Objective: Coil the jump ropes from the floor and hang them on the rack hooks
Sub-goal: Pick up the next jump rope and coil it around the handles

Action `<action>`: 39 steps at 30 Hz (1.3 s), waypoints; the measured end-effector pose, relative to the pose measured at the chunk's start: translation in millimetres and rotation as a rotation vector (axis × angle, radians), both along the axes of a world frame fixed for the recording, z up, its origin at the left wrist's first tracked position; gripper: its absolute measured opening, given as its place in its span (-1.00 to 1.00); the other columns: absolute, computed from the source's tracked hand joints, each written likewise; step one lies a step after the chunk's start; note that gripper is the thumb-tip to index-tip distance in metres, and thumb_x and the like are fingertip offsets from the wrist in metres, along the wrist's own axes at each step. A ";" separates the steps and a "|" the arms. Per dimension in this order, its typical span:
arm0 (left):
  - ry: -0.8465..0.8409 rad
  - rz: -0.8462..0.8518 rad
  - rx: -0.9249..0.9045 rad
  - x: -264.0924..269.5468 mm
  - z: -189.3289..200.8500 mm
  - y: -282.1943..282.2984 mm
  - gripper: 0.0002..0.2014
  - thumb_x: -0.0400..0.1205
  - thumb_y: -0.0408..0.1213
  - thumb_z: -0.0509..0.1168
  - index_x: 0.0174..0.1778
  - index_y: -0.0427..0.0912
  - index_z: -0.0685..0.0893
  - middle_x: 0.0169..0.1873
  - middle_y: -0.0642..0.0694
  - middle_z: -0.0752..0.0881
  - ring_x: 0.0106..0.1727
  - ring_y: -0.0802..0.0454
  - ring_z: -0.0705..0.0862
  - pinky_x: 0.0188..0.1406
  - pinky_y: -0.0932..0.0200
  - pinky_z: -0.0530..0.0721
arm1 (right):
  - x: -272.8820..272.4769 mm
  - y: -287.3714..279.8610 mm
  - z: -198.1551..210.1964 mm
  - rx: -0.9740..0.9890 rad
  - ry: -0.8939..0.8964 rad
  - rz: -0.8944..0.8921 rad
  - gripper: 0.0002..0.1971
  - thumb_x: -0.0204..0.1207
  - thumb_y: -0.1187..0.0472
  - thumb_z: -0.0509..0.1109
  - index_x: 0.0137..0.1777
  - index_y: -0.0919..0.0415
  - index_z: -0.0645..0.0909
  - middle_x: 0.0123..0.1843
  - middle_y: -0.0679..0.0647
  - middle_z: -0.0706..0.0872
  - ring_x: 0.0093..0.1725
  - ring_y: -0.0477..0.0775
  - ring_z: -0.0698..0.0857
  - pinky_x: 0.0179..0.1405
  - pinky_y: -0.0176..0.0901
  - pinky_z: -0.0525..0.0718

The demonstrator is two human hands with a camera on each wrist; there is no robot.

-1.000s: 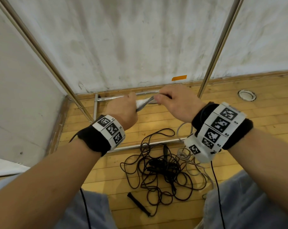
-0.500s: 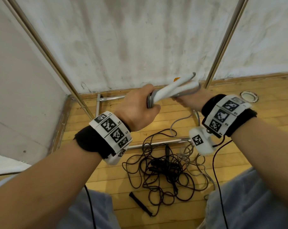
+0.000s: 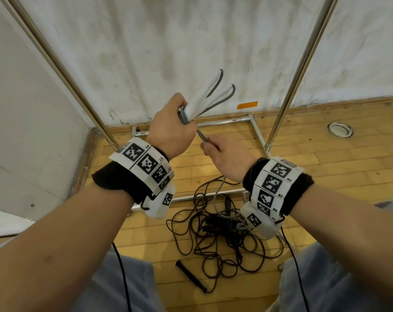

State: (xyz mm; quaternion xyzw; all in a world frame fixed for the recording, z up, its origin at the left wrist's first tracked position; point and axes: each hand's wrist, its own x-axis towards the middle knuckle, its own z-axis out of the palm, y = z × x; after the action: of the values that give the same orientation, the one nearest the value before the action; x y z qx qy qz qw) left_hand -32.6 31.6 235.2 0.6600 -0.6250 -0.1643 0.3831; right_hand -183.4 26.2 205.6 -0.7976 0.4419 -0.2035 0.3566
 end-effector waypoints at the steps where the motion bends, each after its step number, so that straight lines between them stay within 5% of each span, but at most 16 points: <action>1: -0.028 0.013 0.010 3.5 -1.3 -1.2 -0.79 0.50 -0.36 0.29 -0.17 -0.08 0.35 -0.49 0.05 0.42 -0.52 0.14 0.39 -0.55 0.20 0.34 | -2.0 -2.3 -0.8 0.034 0.017 -0.011 -0.76 0.69 0.13 0.13 -0.19 0.17 0.48 -0.43 -0.05 0.44 -0.46 -0.06 0.41 -0.52 -0.29 0.33; 6: -0.229 0.100 0.049 19.2 -11.3 -9.0 -0.76 0.51 -0.28 0.34 -0.16 -0.08 0.35 -0.44 0.04 0.47 -0.47 0.09 0.46 -0.57 0.20 0.27 | -9.8 -9.5 1.5 0.035 0.095 -0.104 -0.81 0.69 0.14 0.14 0.05 0.15 0.57 -0.27 -0.03 0.54 -0.30 -0.04 0.50 -0.39 -0.22 0.42; 12: -0.595 0.070 0.213 18.2 -33.6 -11.2 -0.80 0.58 -0.28 0.25 -0.12 -0.07 0.30 -0.45 0.00 0.46 -0.50 0.05 0.44 -0.57 0.19 0.34 | -4.5 4.0 13.0 -0.126 0.301 0.093 -0.61 0.68 0.00 0.12 -0.39 0.08 0.40 -0.46 -0.02 0.46 -0.47 -0.06 0.40 -0.52 -0.20 0.22; 16: -0.657 -0.064 0.253 5.1 -52.9 -2.1 -0.71 0.53 0.01 0.27 -0.16 0.00 0.28 -0.44 0.06 0.49 -0.46 0.09 0.44 -0.50 0.15 0.38 | -5.6 10.3 20.2 -0.117 0.227 0.195 -0.67 0.65 0.10 0.21 -0.38 0.02 0.39 -0.45 -0.11 0.44 -0.47 -0.15 0.41 -0.50 -0.31 0.22; 19: -0.740 -0.129 0.303 0.5 -63.9 1.7 -0.73 0.55 0.13 0.18 0.01 0.03 0.46 -0.35 0.06 0.61 -0.37 0.08 0.57 -0.49 0.14 0.53 | -10.4 9.0 28.4 -0.124 0.081 0.188 -0.67 0.64 0.19 0.23 -0.39 -0.07 0.44 -0.48 -0.17 0.44 -0.45 -0.33 0.49 -0.45 -0.45 0.37; 21: -0.740 -0.161 0.301 -1.7 -69.4 4.5 -0.75 0.57 0.02 0.20 0.06 -0.02 0.47 -0.41 0.06 0.57 -0.43 0.09 0.55 -0.54 0.18 0.49 | -13.8 2.7 32.3 -0.161 0.047 0.120 -0.70 0.65 0.18 0.20 -0.34 -0.03 0.49 -0.47 -0.18 0.44 -0.44 -0.43 0.47 -0.44 -0.54 0.37; 30: -0.663 -0.345 0.135 -15.4 -53.2 17.3 -0.77 0.53 -0.04 0.24 -0.14 0.12 0.27 -0.39 0.13 0.44 -0.43 0.08 0.42 -0.56 0.21 0.19 | -39.3 -40.9 24.3 -0.240 0.089 -0.134 -0.62 0.64 0.00 0.22 -0.17 0.28 0.66 -0.34 0.09 0.58 -0.43 -0.05 0.42 -0.41 -0.26 0.39; 33: -0.612 -0.387 0.129 -17.2 -45.9 21.0 -0.77 0.50 -0.03 0.26 -0.17 0.16 0.27 -0.42 0.14 0.43 -0.46 0.18 0.37 -0.54 0.22 0.20 | -42.2 -44.3 25.9 -0.217 0.063 -0.152 -0.63 0.60 -0.06 0.27 -0.26 0.22 0.67 -0.42 0.07 0.54 -0.42 0.02 0.45 -0.35 -0.09 0.44; 36: -0.595 -0.397 0.134 -19.1 -38.9 21.6 -0.77 0.49 -0.02 0.27 -0.22 0.15 0.28 -0.42 0.11 0.47 -0.46 0.19 0.39 -0.53 0.20 0.23 | -46.3 -47.0 29.3 -0.170 0.029 -0.187 -0.63 0.54 -0.11 0.33 -0.48 -0.03 0.56 -0.61 -0.09 0.36 -0.55 -0.09 0.33 -0.50 -0.21 0.33; 39: -0.548 -0.438 0.087 -19.3 -30.3 24.4 -0.76 0.48 -0.04 0.29 -0.29 0.14 0.30 -0.46 0.08 0.48 -0.48 0.14 0.39 -0.53 0.20 0.23 | -50.4 -49.1 32.5 -0.087 0.015 -0.199 -0.63 0.52 -0.13 0.36 -0.48 -0.02 0.55 -0.71 -0.11 0.30 -0.65 -0.12 0.28 -0.62 -0.34 0.26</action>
State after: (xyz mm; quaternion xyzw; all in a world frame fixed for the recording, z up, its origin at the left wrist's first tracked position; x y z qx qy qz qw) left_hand -51.9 56.0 204.9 0.5454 -0.8238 -0.0858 0.1283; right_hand -233.8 -22.9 238.0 -0.7660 0.5125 -0.2509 0.2961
